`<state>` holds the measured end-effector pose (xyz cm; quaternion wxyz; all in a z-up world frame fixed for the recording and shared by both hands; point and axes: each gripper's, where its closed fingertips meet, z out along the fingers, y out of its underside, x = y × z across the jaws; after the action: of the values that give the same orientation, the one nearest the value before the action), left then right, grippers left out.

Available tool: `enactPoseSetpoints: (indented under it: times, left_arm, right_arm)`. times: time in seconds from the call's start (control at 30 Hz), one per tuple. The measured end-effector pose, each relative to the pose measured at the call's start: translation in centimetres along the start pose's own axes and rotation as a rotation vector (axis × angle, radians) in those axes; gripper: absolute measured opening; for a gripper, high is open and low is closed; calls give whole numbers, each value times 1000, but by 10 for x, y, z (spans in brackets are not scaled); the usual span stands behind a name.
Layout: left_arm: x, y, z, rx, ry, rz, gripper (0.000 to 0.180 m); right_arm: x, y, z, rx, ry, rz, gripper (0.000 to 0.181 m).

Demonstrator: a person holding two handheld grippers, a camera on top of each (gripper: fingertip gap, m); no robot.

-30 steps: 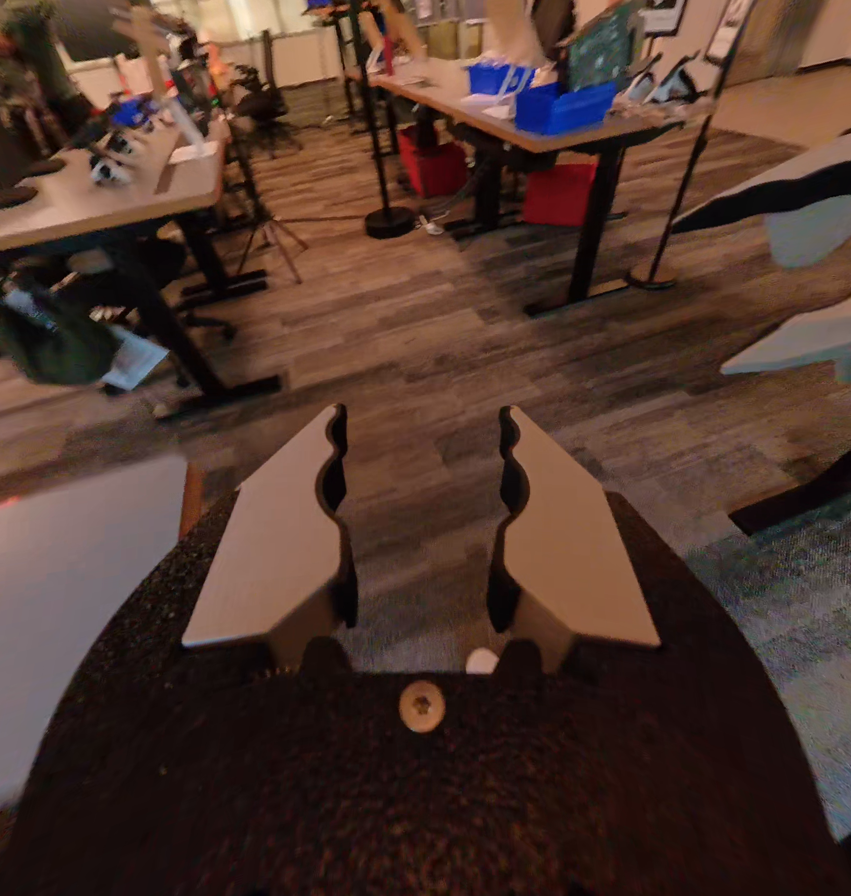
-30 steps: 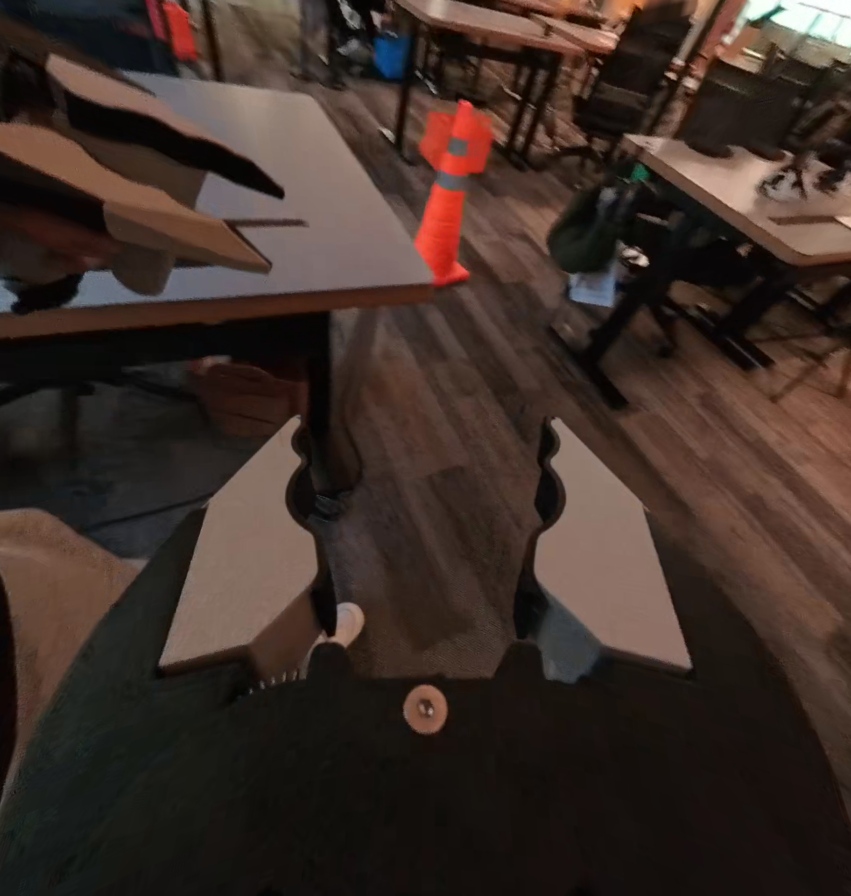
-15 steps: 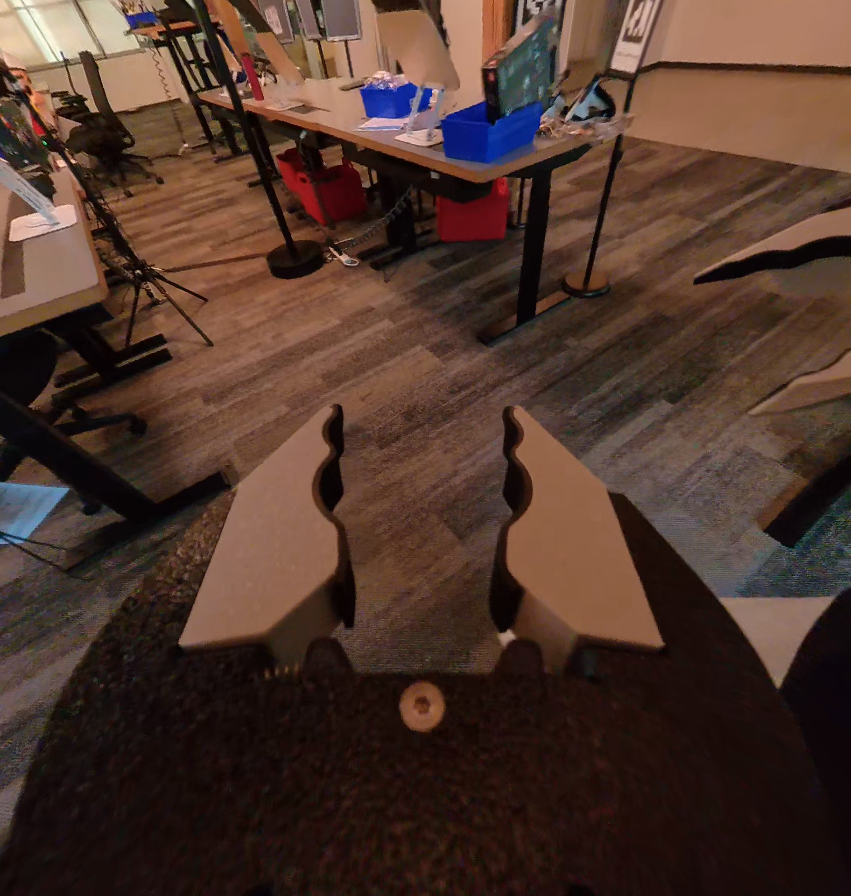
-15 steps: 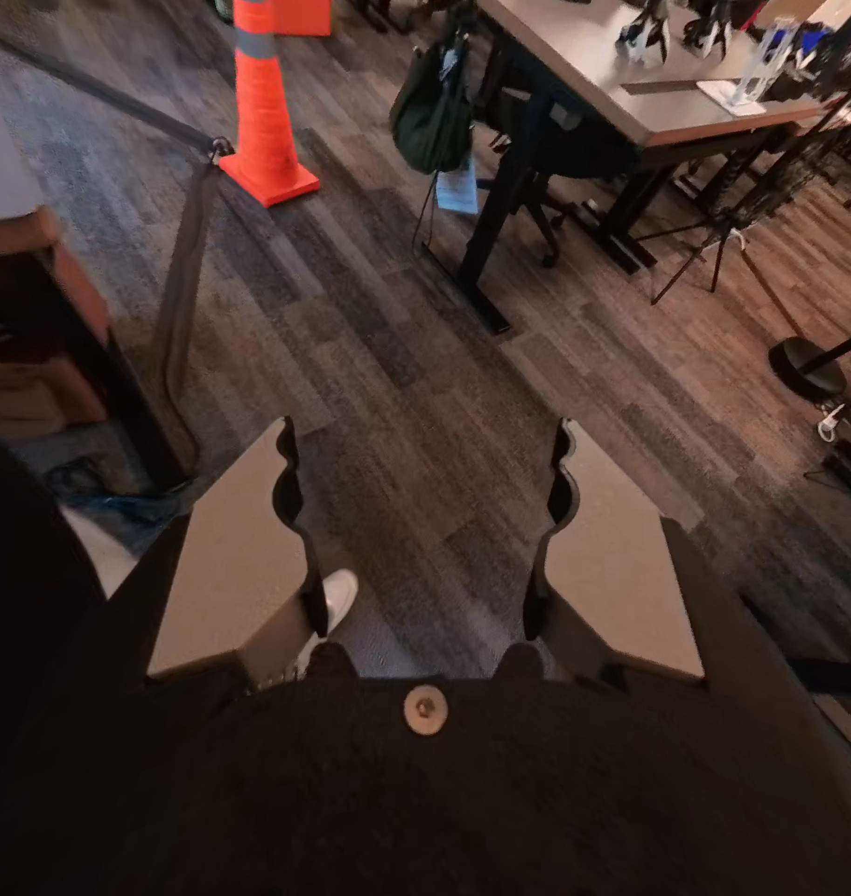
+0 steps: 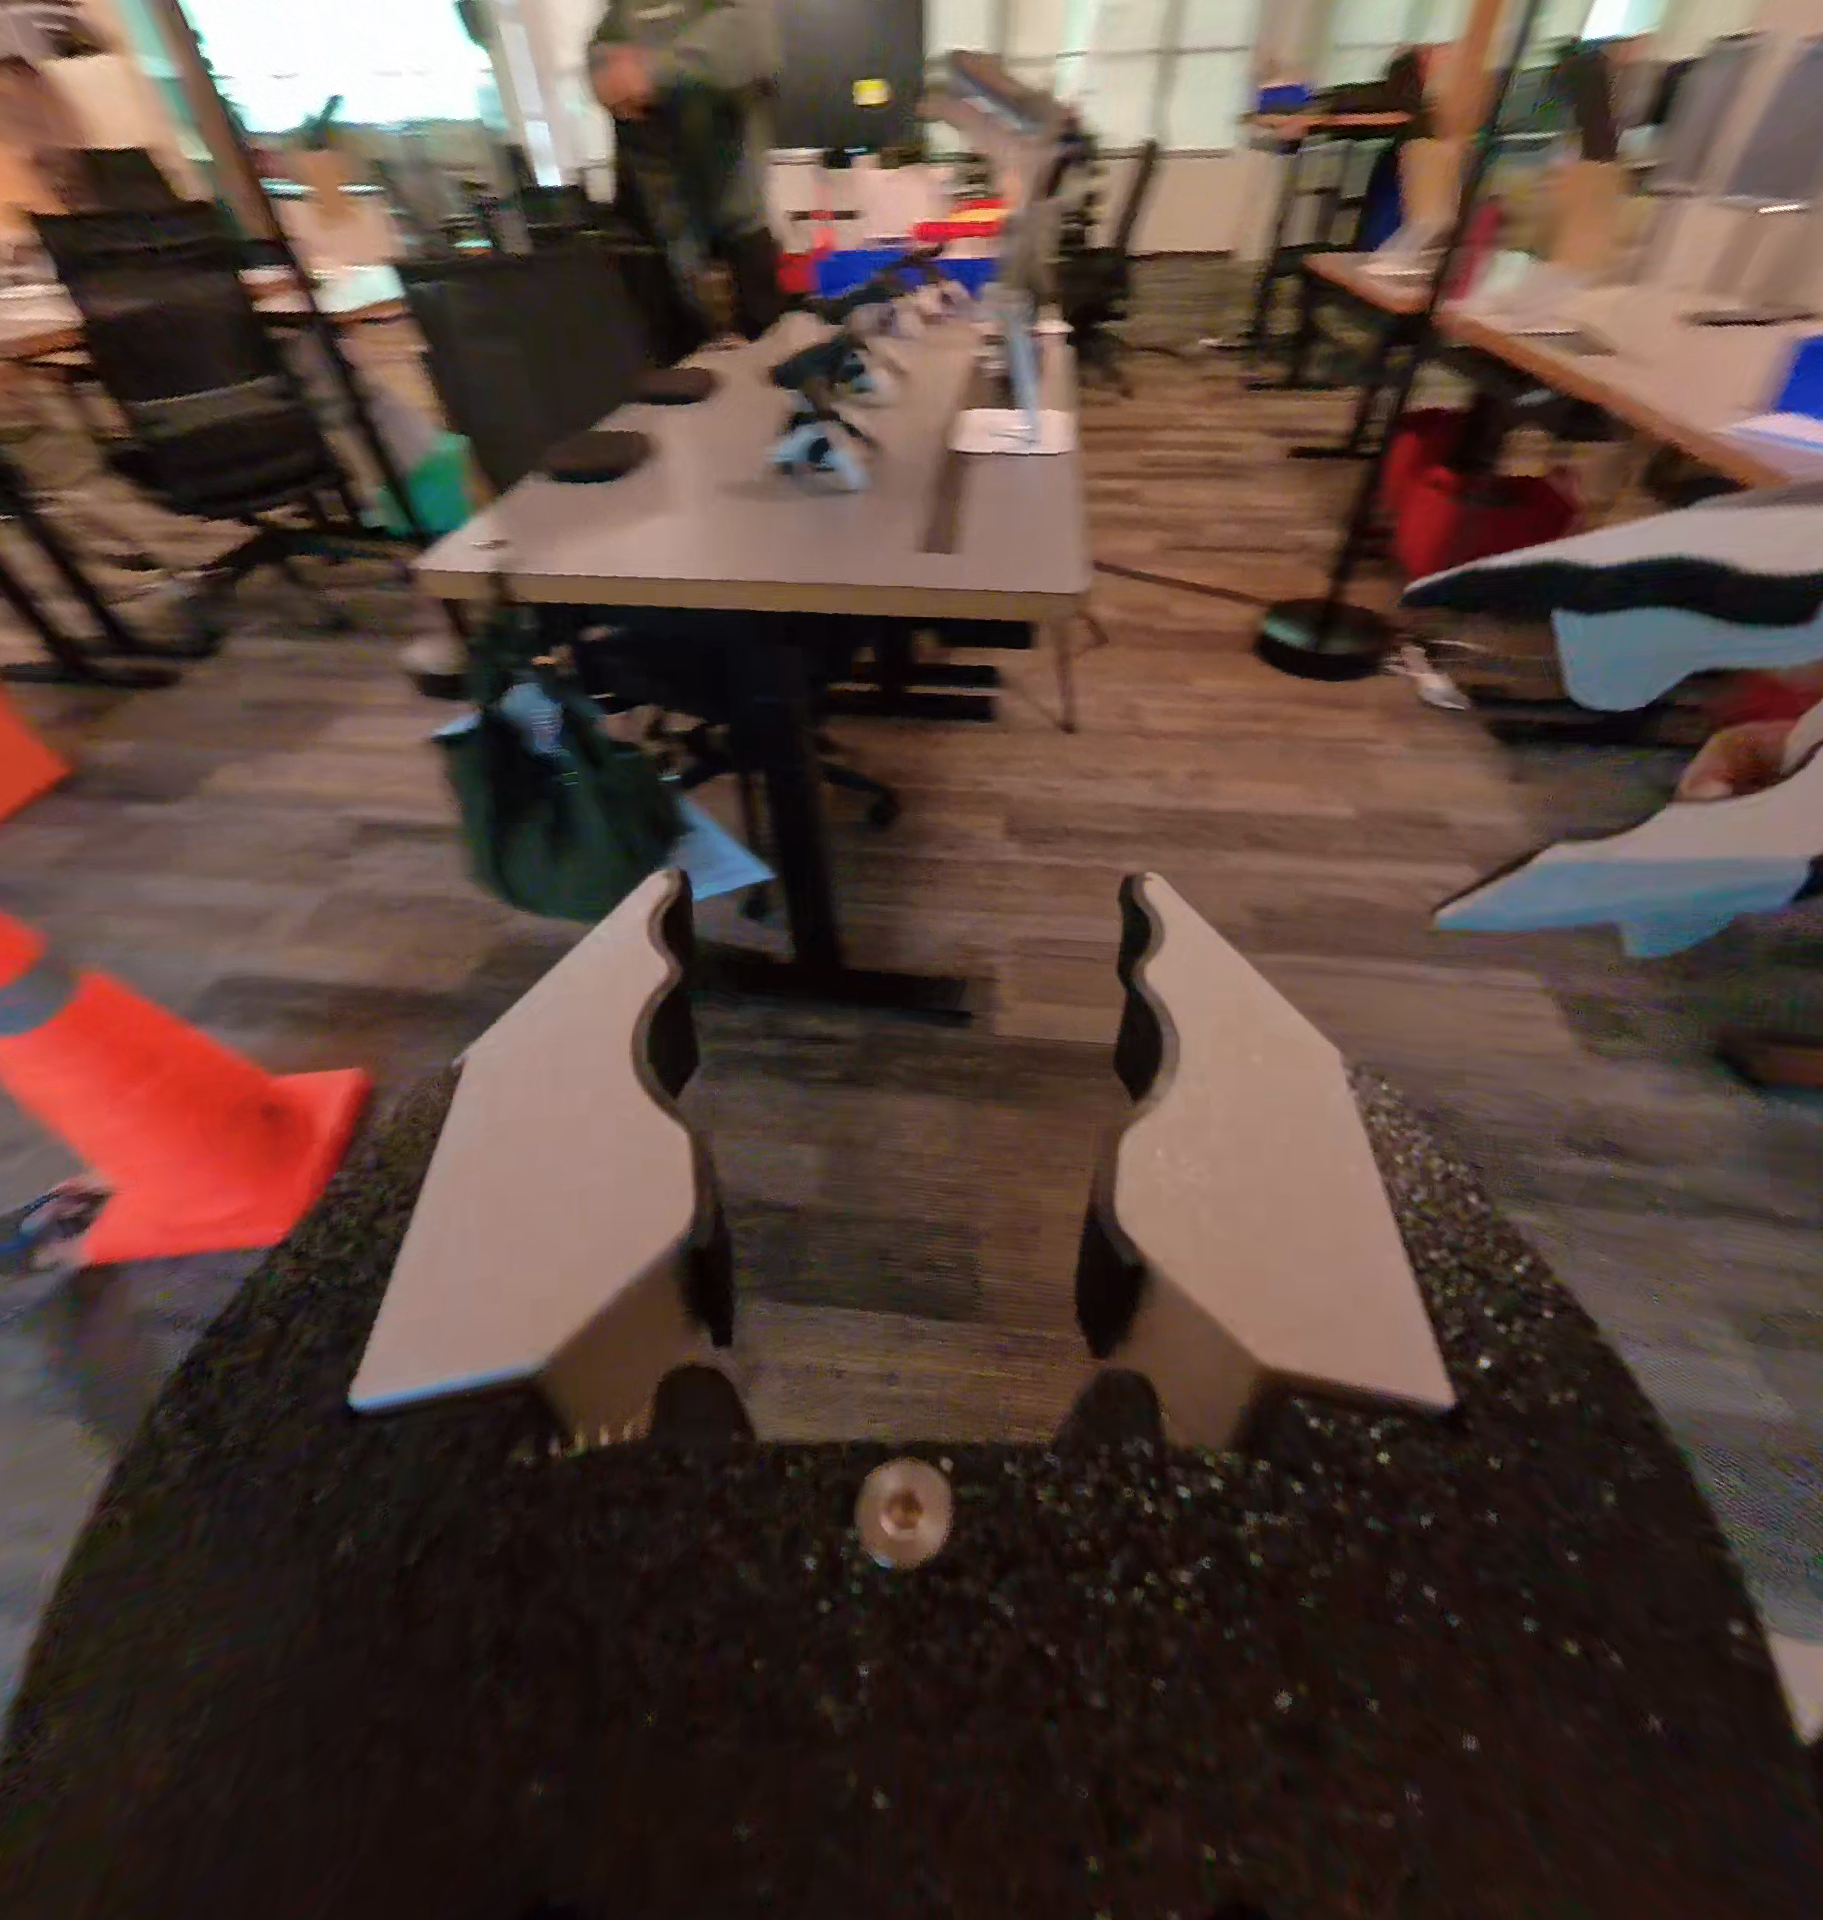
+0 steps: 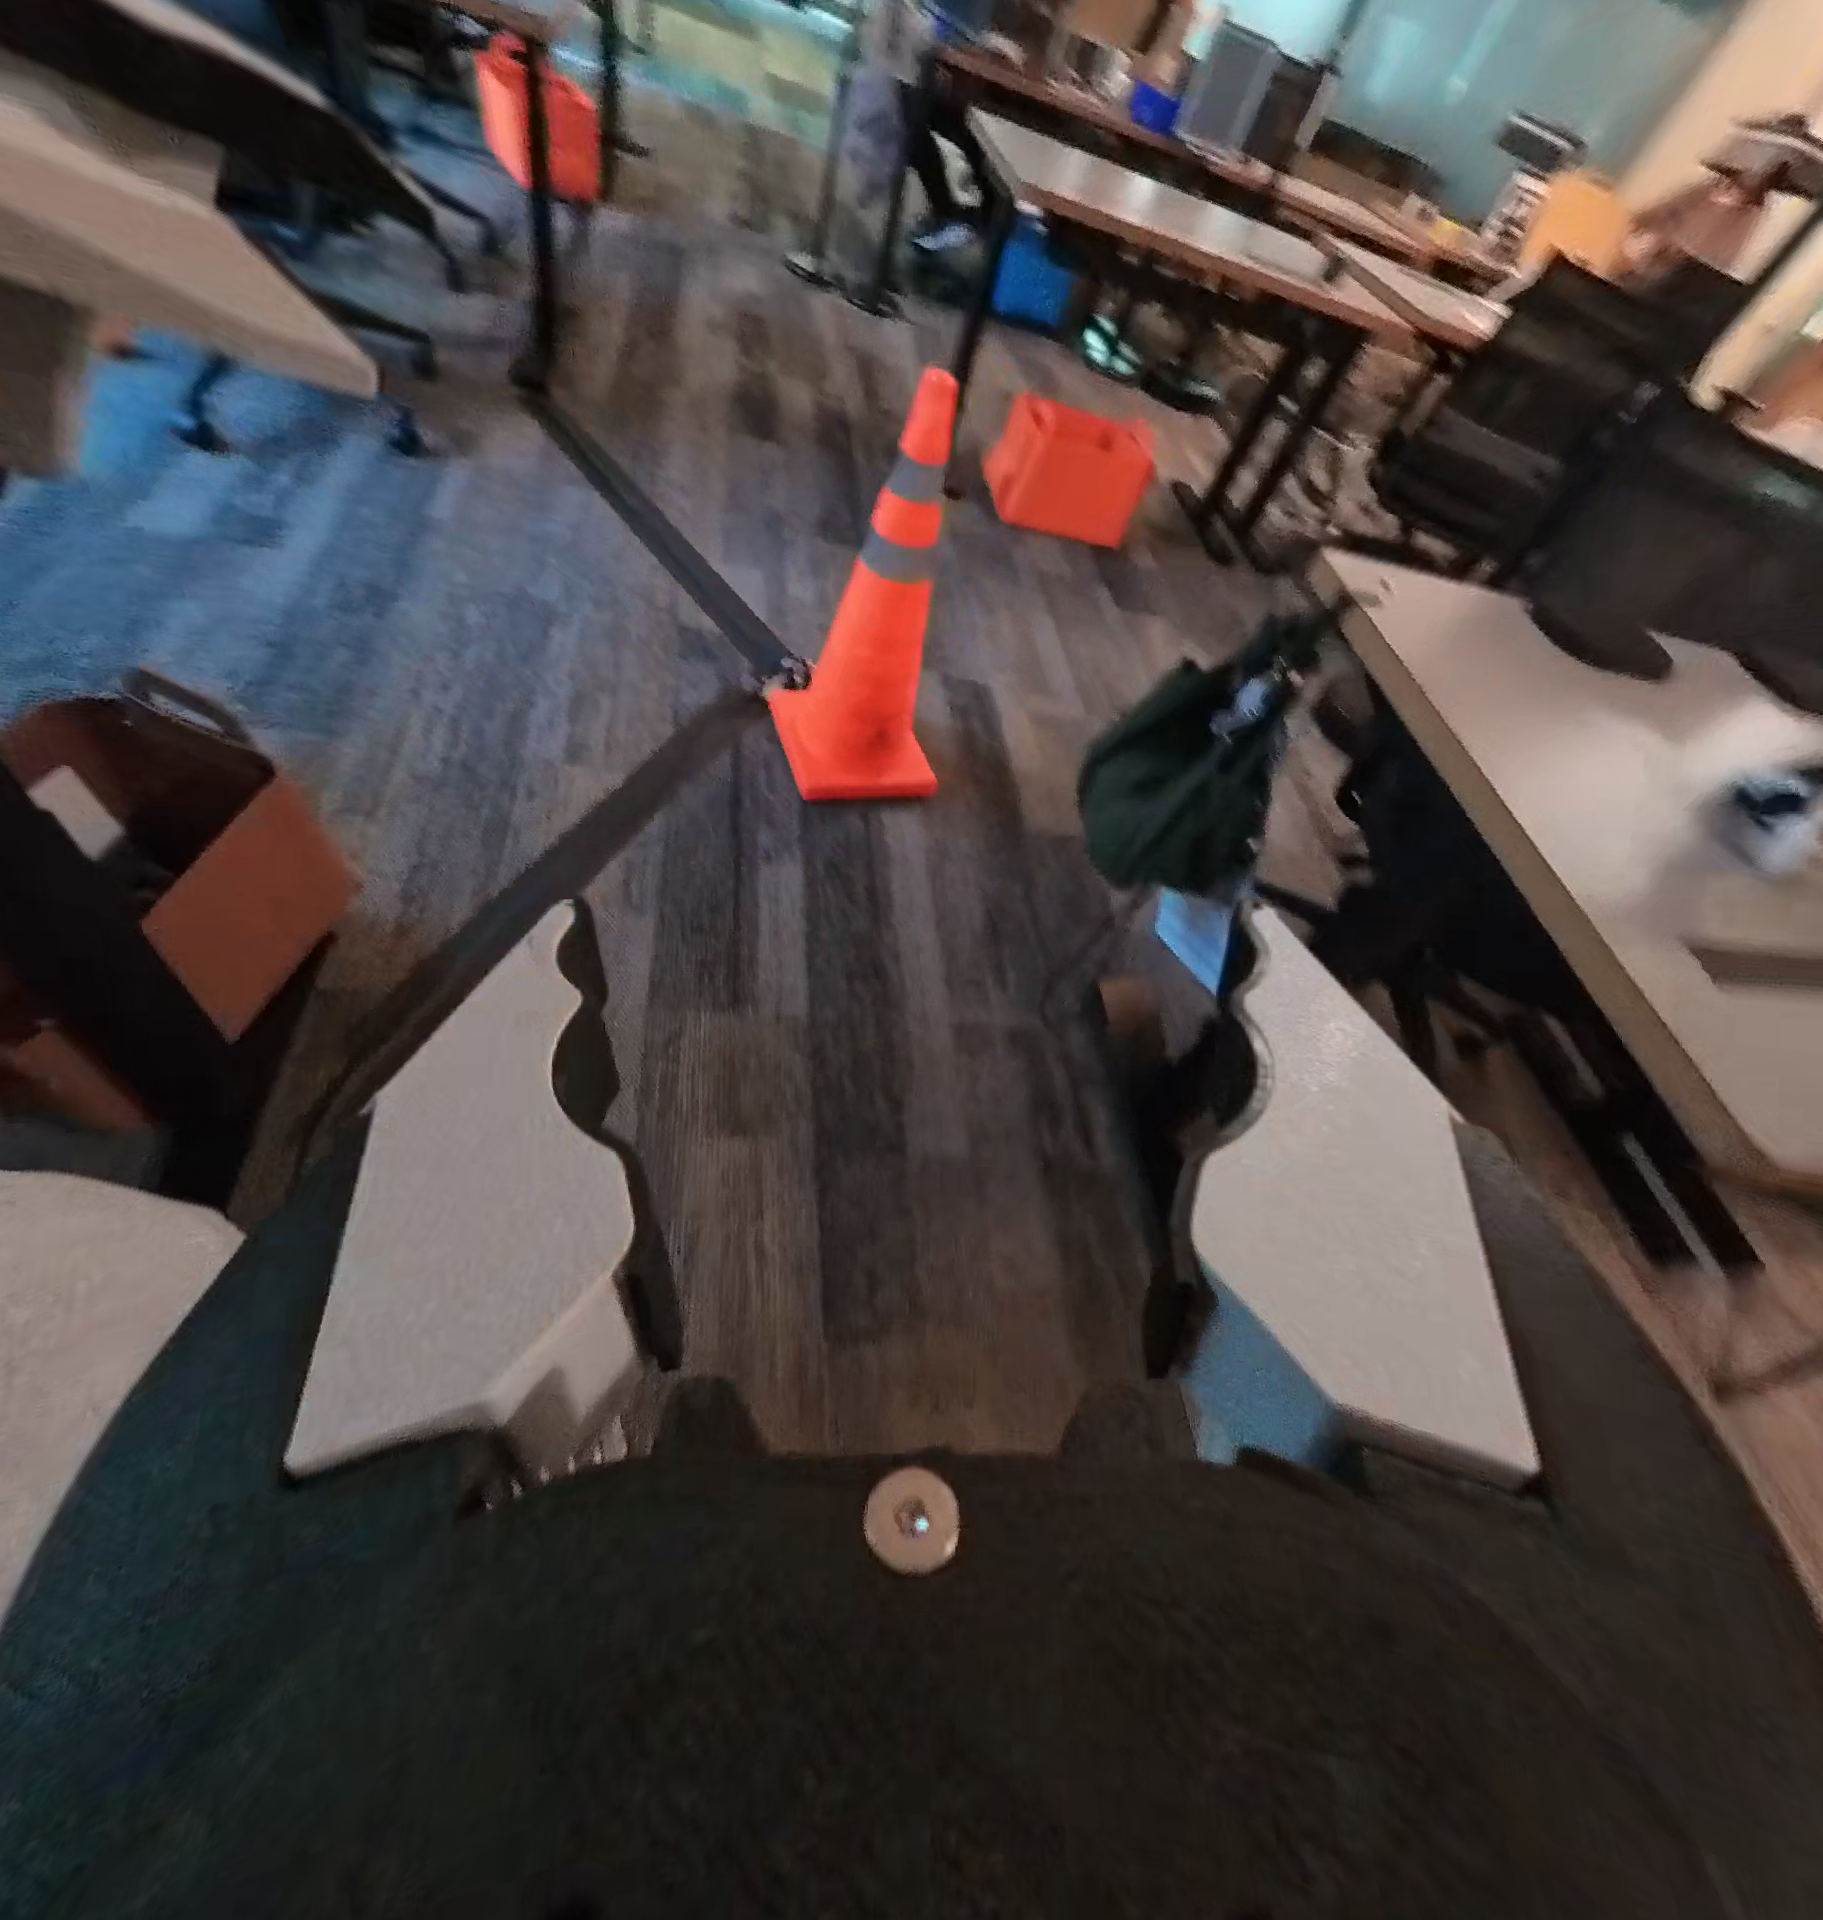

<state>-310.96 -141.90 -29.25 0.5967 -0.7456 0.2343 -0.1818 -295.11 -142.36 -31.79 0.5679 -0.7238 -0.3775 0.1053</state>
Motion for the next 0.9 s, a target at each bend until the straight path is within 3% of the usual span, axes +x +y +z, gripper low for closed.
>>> enactPoseSetpoints:
  times: [0.3, 0.63, 0.9]
  left_arm:
    - [-258, 5, -1, 19, -441, 12, 93]
    - [-543, -32, 7, 42, -567, 34, 115]
    - [-685, -19, -21, 16, -677, 1, 115]
  right_arm:
    - [42, -101, 239, 79, -129, -17, 121]
    - [36, -197, 490, 60, -103, 48, 130]
    - [-21, -256, 666, 73, -278, 24, 131]
